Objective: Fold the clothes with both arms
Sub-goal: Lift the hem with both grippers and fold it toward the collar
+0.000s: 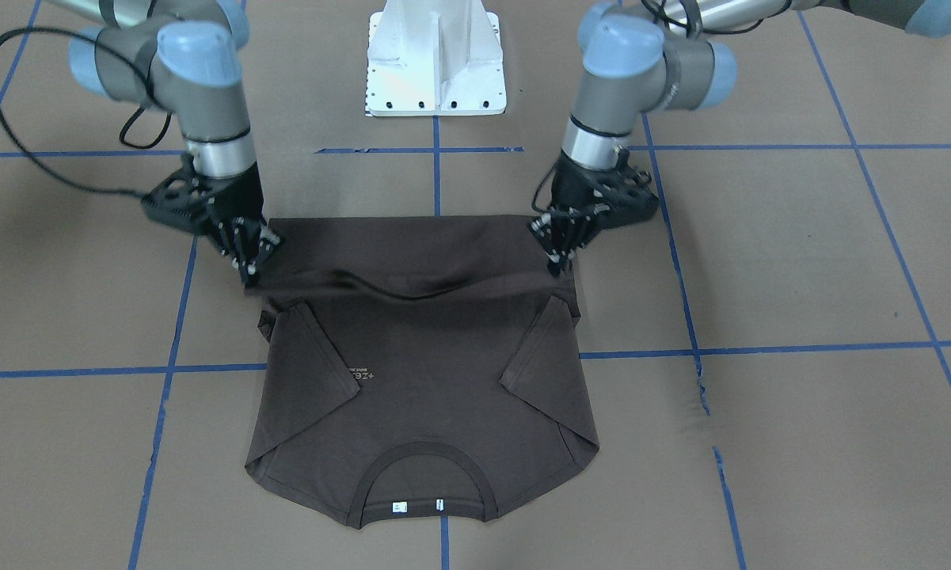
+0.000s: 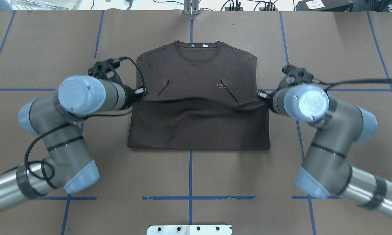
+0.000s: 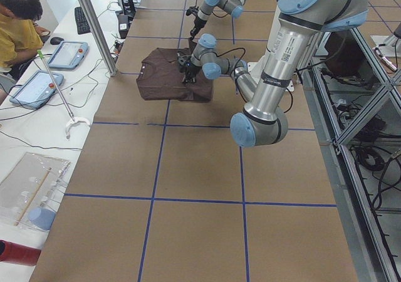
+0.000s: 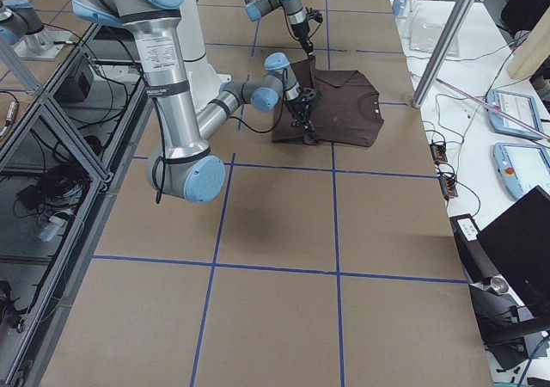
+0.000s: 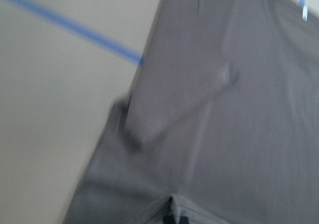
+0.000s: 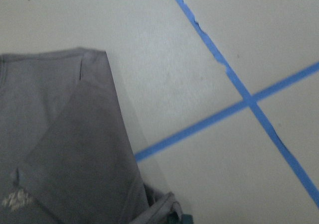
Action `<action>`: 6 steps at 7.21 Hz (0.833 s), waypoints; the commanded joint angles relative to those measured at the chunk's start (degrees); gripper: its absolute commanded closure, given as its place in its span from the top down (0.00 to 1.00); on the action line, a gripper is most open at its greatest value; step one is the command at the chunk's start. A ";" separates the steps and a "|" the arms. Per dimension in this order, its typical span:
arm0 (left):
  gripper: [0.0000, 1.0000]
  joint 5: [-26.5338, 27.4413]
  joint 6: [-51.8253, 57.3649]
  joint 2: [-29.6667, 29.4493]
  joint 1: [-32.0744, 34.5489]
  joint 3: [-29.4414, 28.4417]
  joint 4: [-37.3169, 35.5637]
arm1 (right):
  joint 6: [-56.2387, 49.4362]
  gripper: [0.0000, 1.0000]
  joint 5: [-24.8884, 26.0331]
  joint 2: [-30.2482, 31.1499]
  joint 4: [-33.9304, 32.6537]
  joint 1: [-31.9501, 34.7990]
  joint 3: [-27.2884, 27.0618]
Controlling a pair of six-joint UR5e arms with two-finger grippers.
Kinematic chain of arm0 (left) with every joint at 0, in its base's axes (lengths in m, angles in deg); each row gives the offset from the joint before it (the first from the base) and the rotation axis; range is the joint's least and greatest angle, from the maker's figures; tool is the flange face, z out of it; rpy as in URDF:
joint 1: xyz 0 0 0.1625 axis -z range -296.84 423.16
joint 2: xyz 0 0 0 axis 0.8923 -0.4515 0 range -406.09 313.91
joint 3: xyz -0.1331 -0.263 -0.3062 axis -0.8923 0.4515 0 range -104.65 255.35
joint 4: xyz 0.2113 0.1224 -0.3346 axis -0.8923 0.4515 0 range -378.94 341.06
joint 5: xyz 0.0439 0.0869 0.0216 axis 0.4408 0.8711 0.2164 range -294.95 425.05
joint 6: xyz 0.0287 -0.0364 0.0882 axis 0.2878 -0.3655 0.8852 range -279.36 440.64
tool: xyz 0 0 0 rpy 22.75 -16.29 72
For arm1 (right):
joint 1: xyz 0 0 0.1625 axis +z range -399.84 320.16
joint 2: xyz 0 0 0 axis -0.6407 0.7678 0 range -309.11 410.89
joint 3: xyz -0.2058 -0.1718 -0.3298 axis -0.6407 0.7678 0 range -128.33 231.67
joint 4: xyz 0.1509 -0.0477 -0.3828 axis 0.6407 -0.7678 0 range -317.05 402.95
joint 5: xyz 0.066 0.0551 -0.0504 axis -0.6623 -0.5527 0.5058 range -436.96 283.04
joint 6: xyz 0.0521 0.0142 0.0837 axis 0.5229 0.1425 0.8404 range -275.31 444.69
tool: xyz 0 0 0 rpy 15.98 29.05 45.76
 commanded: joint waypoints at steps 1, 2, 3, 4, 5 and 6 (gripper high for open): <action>0.00 0.21 4.35 -3.48 4.91 -8.20 2.36 | -7.89 0.00 -2.50 -8.86 0.12 8.56 14.26; 0.00 0.21 4.44 -5.07 4.91 -10.24 2.71 | -8.96 0.00 -2.50 -13.33 0.21 9.54 20.58; 0.00 0.21 4.35 -5.95 4.83 -10.61 2.80 | -8.89 0.00 -2.33 -17.03 0.30 9.55 24.91; 0.00 0.30 4.35 -6.83 4.91 -11.39 2.97 | -8.80 0.00 -2.50 -19.16 0.30 9.38 26.34; 0.00 1.87 4.44 -6.93 4.83 -13.40 4.80 | -8.45 0.00 -2.68 -20.66 0.30 9.20 27.49; 0.00 4.32 4.53 -7.01 4.83 -15.69 5.26 | -8.71 0.00 -2.68 -20.59 0.38 8.77 27.93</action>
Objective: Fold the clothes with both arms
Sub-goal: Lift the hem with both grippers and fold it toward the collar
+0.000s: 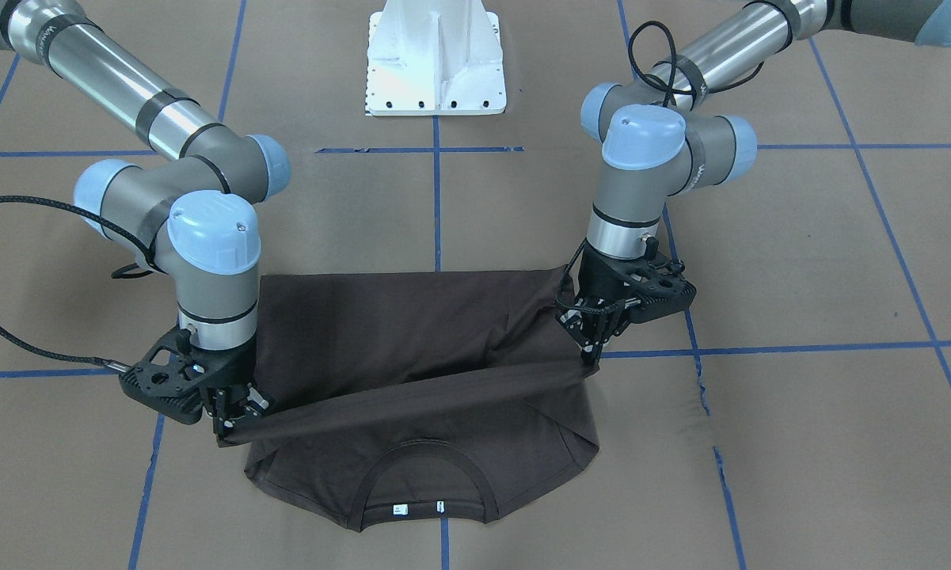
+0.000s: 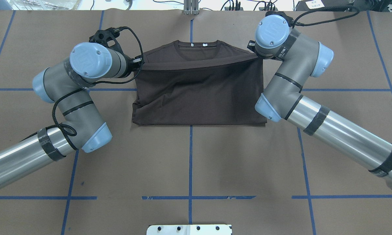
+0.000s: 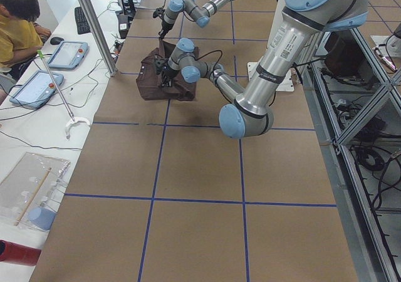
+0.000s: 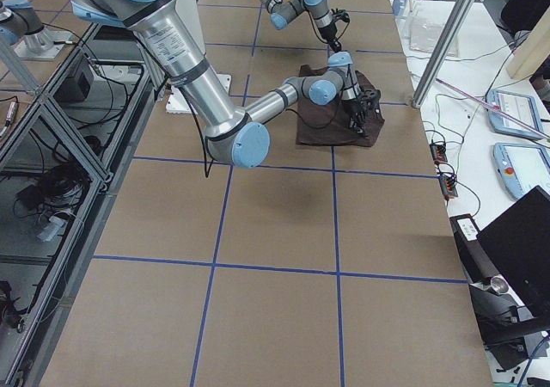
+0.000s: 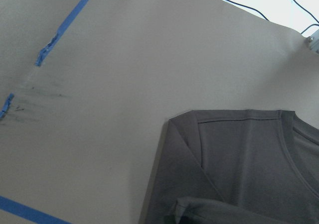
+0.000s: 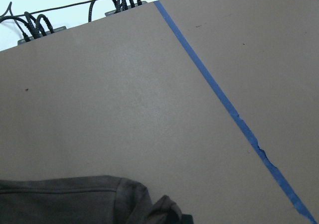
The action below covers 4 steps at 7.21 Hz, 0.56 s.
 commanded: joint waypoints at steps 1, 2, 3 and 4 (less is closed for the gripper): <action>0.00 3.44 0.27 -2.01 -0.09 -6.05 1.52 | -0.09 0.00 0.18 -1.03 2.42 -0.80 3.54; 0.00 3.45 0.28 -3.42 -0.09 -9.39 4.66 | -0.09 0.00 0.27 -0.94 6.01 -0.90 5.91; 0.22 3.45 0.19 -3.43 -0.01 -10.81 8.60 | -0.09 0.11 0.44 -0.86 6.48 -0.81 6.37; 0.41 3.36 -0.33 -3.43 0.17 -10.91 12.04 | 0.34 0.47 0.62 -1.90 6.58 -0.81 6.29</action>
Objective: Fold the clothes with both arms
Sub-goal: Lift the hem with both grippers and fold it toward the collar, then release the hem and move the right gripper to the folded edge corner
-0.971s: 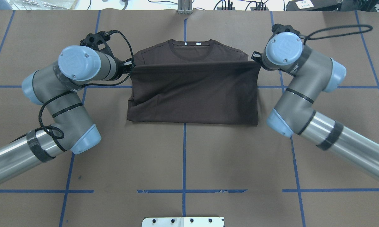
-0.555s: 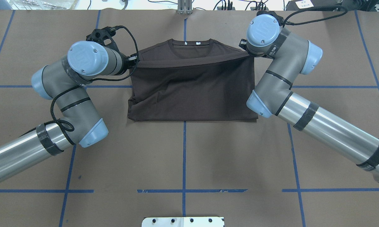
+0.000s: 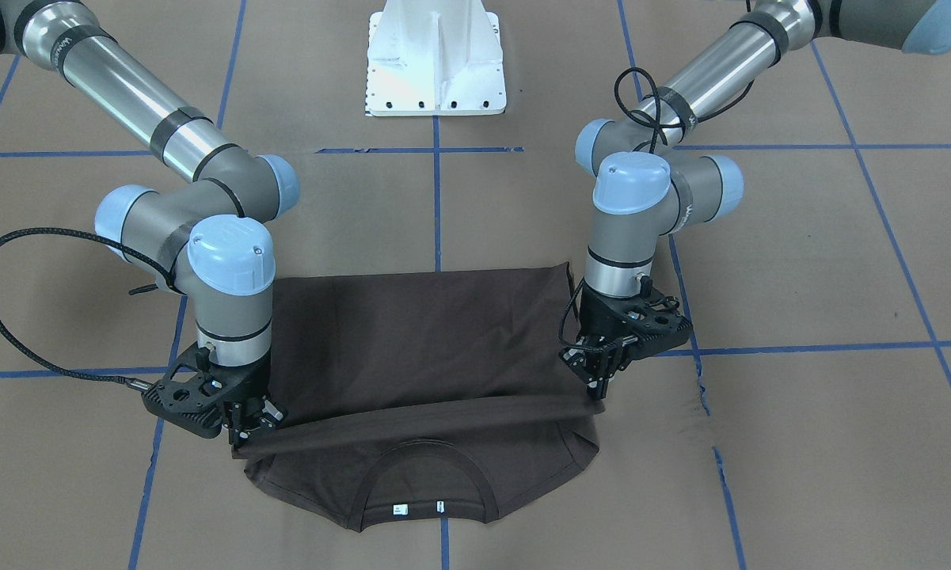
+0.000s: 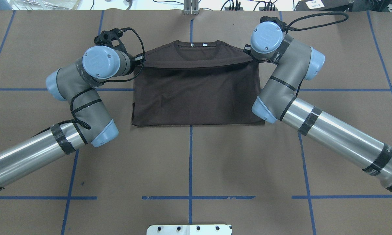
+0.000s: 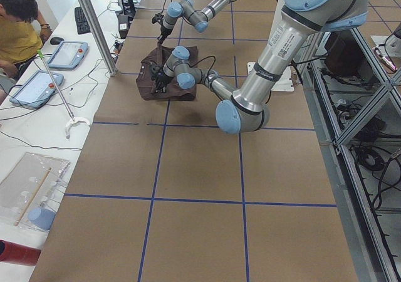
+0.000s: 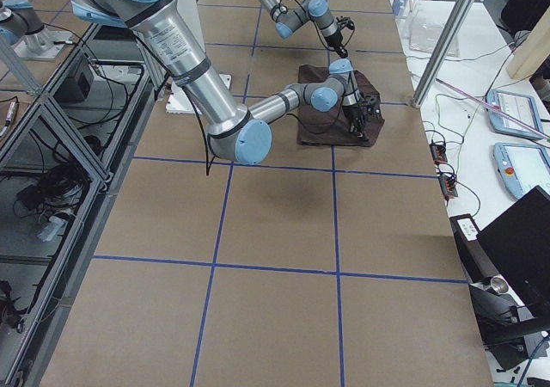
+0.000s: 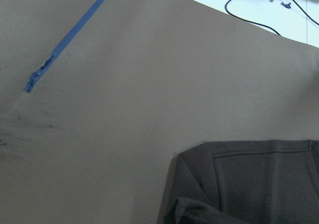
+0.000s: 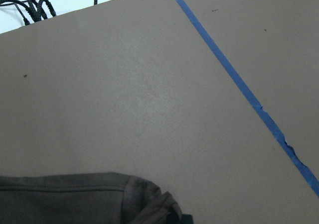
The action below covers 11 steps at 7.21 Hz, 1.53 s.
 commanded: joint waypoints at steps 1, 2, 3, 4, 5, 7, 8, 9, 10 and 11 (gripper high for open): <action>0.56 -0.07 -0.52 -0.07 0.51 -1.15 7.62 | 0.60 0.49 -0.39 -1.29 1.04 -0.03 -0.29; 0.58 -0.07 -0.69 0.45 0.60 -1.06 11.04 | 0.60 0.49 -1.44 1.05 0.26 0.15 -6.48; 0.58 -0.24 -0.61 0.63 1.12 -0.80 12.30 | 0.78 0.53 -6.50 8.30 -0.44 0.06 -16.46; 0.57 -0.33 -0.60 0.72 1.30 -0.71 12.31 | 1.30 0.58 -7.94 15.33 -0.63 -1.51 -25.09; 0.56 -0.42 -0.52 1.59 1.30 -0.71 12.57 | 8.62 0.60 -7.87 19.23 -0.45 -4.65 -30.39; 0.56 -0.25 -0.60 3.17 1.56 -0.71 15.11 | 22.26 0.61 -6.21 22.59 0.07 -11.60 -32.64; 0.56 -0.16 -0.60 3.62 1.56 -0.71 15.21 | 22.92 0.61 -5.85 22.87 0.08 -12.59 -32.47; 0.56 -0.07 -0.60 3.97 1.56 -0.71 15.30 | 22.93 0.61 -5.07 23.39 0.16 -12.86 -32.29; 0.56 -0.07 -0.60 4.06 1.48 -0.71 15.30 | 22.93 0.61 -4.80 23.92 0.16 -12.77 -32.12; 0.56 -0.07 -0.60 4.06 1.48 -0.71 15.30 | 22.84 0.61 -4.27 25.40 0.16 -12.95 -32.03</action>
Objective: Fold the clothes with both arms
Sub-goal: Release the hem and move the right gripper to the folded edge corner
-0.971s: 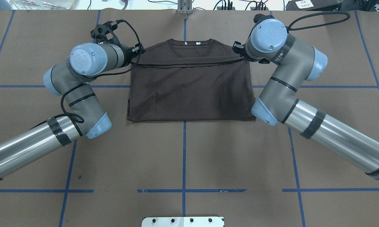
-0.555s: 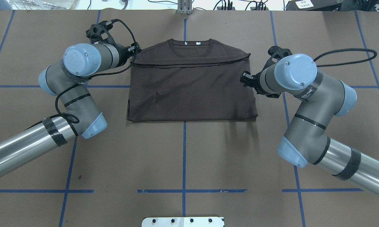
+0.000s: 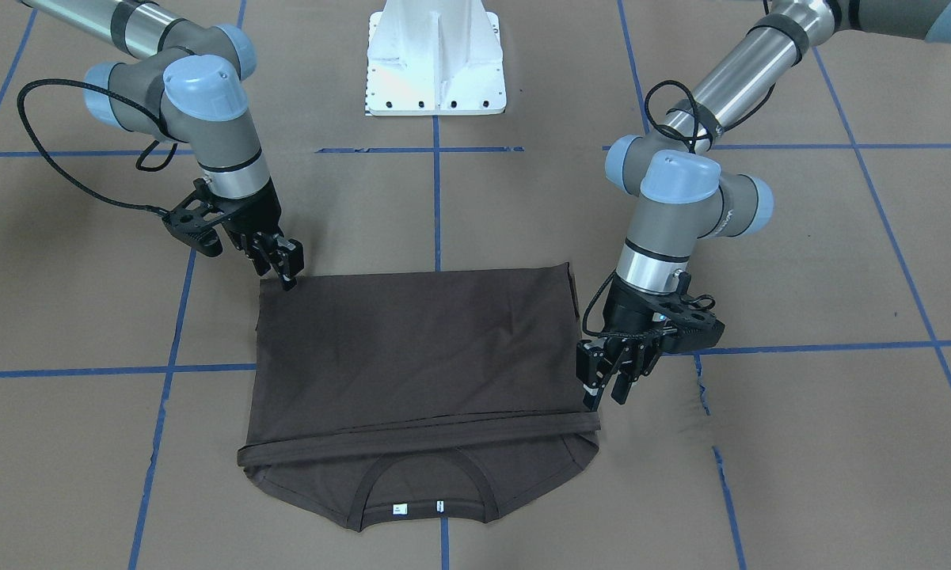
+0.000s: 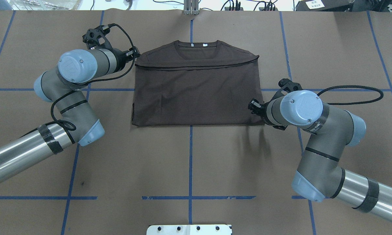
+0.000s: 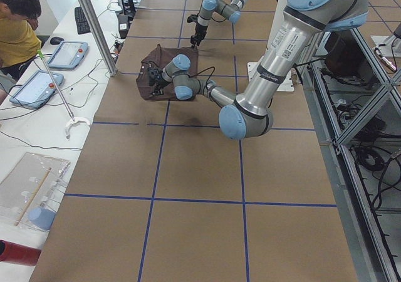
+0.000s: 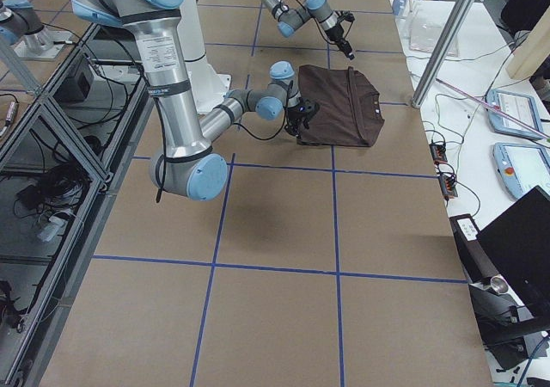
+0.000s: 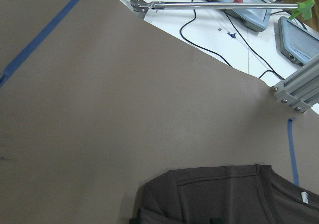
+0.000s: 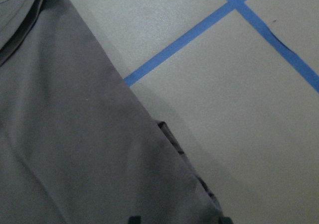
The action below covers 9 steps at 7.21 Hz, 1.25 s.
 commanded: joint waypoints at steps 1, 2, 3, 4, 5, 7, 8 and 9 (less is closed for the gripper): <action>0.56 0.01 0.09 0.09 -0.03 0.00 0.04 | 0.06 0.61 0.68 1.39 0.02 -0.39 0.13; 0.56 0.01 0.09 0.09 0.05 0.00 0.04 | 0.06 0.60 1.47 1.48 0.02 -0.91 0.30; 0.56 0.10 0.09 0.18 0.05 0.00 0.04 | 0.06 0.59 2.08 1.39 0.02 -1.35 0.48; 0.56 0.10 0.00 0.18 0.05 0.00 0.04 | 0.06 0.57 2.70 1.48 0.02 -1.79 0.48; 0.56 0.10 0.00 0.18 0.05 0.35 0.04 | 0.23 0.33 2.88 1.39 0.02 -1.89 0.31; 0.56 0.10 0.00 0.36 0.05 0.44 -0.05 | -0.03 0.00 2.80 1.30 0.02 -1.80 0.57; 0.56 0.19 0.00 0.53 0.05 0.44 -0.05 | -0.46 0.00 2.79 1.39 0.02 -1.80 0.66; 0.56 0.19 0.09 1.05 0.05 0.44 -0.05 | -0.38 0.00 2.79 1.04 0.02 -1.80 0.05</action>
